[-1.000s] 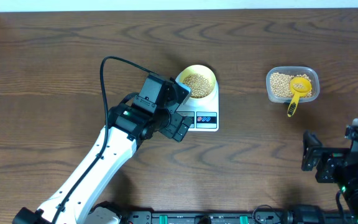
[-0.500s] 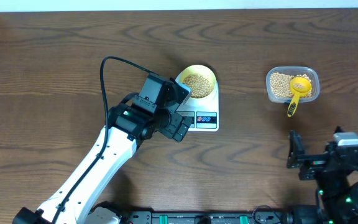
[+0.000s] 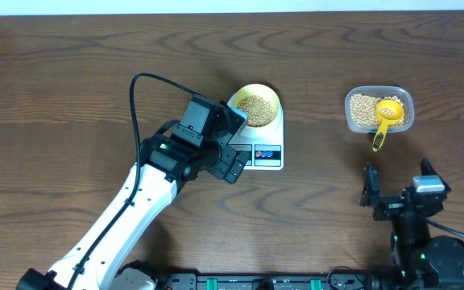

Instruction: Scoop item into bowl and weigh 50g on scale

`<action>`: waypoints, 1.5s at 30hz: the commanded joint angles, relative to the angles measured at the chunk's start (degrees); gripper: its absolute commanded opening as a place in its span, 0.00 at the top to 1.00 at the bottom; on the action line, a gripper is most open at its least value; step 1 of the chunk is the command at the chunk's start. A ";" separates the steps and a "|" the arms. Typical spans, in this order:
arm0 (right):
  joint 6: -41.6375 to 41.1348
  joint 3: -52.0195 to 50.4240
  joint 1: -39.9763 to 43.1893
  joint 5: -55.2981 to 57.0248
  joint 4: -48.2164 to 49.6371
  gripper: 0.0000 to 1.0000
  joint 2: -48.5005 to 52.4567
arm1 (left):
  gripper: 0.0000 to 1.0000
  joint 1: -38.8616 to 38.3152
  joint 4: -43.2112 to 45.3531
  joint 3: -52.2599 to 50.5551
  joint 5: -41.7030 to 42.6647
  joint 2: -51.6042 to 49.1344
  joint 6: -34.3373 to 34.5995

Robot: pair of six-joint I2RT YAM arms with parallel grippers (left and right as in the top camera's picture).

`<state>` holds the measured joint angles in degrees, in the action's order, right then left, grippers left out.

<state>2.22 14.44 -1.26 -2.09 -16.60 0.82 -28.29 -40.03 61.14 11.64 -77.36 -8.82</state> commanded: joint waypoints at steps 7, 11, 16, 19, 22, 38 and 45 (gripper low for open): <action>4.31 -9.11 -0.63 2.89 11.50 0.01 -0.50 | 0.04 -0.02 0.00 -0.72 -0.57 -0.11 0.35; 4.31 -13.20 -0.61 3.21 17.35 0.01 -0.50 | 0.04 -0.02 0.00 -0.72 -0.59 -0.13 0.35; 4.31 -14.12 -0.55 3.23 18.60 0.01 -0.50 | 0.04 -0.02 0.00 -0.72 -0.59 -0.11 0.35; 4.31 -14.12 -0.46 3.04 18.47 0.01 -0.50 | 0.04 -0.02 0.00 -0.72 -0.59 -0.11 0.35; 4.28 -14.12 0.63 2.73 17.38 0.01 -0.50 | 0.04 -0.02 0.00 -0.72 -0.59 -0.11 0.35; 4.28 -14.12 1.44 0.61 12.33 0.01 -0.50 | 0.05 -0.02 0.00 -0.72 -0.59 -0.11 0.35; 4.02 -14.12 1.44 0.44 12.28 0.01 -0.50 | 0.04 -0.02 0.00 -0.72 -0.59 -0.11 0.35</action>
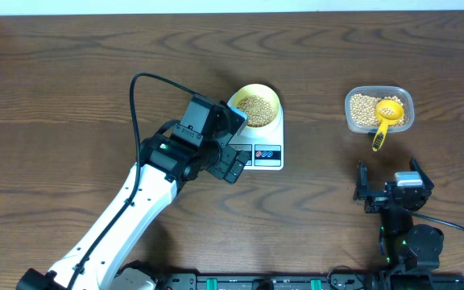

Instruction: Scoop item into bowl and weigh 50g on scale

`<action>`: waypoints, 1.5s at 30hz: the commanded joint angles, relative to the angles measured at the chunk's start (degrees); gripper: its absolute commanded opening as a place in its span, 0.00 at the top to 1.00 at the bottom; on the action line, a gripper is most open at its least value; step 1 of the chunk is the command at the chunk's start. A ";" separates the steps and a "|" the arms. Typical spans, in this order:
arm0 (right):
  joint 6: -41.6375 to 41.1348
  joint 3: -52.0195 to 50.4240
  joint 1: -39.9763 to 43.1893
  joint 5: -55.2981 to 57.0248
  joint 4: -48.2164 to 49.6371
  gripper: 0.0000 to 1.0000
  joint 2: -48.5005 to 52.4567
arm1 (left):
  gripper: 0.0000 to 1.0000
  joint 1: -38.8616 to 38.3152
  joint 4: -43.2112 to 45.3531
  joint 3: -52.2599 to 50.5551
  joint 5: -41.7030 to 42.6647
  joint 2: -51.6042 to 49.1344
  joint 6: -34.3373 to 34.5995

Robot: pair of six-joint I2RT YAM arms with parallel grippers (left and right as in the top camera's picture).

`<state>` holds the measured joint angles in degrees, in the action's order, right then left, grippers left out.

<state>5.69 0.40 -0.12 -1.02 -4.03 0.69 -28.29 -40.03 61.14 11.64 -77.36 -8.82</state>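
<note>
A yellow bowl (pixel 255 105) of soybeans sits on the white scale (pixel 264 143). Its display (pixel 267 152) is too small to read. My left gripper (pixel 235 145) reaches in from the left, one finger by the bowl's left rim and the other at the scale's front-left corner. It looks open and holds nothing. A clear tub (pixel 379 109) of soybeans stands at the right, with the yellow scoop (pixel 387 117) resting in it, handle over the near rim. My right gripper (pixel 362 188) hangs low near the front edge, well short of the tub. Its jaw state is not discernible.
A black cable (pixel 139 97) loops up from the left arm over the wooden table (pixel 71 72). The right arm's base (pixel 409 242) sits at the front right, and a black rail (pixel 256 282) runs along the front edge.
The right arm has shifted a little left and turned, its gripper now slightly farther left. The left arm, bowl, scale, tub and scoop stand as before.
</note>
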 commanded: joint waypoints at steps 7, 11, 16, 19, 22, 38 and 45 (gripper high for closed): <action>0.59 -0.09 0.31 -0.59 -0.44 0.01 -0.37 | 0.04 -0.02 0.00 -0.72 -0.59 -0.11 0.35; 0.57 -0.09 0.46 -0.48 -0.44 0.01 -0.37 | 0.04 -0.02 0.00 -0.72 -0.57 -0.11 0.35; -1.29 -0.09 0.46 -0.39 -0.46 0.01 -0.37 | 0.04 -0.02 0.00 -0.72 -0.59 -0.11 0.35; -1.44 -0.09 0.46 0.00 -0.46 0.01 -0.37 | 0.04 -0.02 0.00 -0.72 -0.59 -0.11 0.35; -3.17 -0.09 0.87 0.02 -0.46 0.01 -0.37 | 0.04 -0.02 0.00 -0.72 -0.59 -0.13 0.35; -3.63 -0.09 2.78 -0.07 -0.46 0.01 -0.37 | 0.04 -0.02 0.00 -0.72 -0.59 -0.11 0.35; -0.66 -0.09 2.78 -0.24 -0.48 0.01 -0.37 | 0.04 -0.02 0.00 -0.72 -0.59 -0.11 0.35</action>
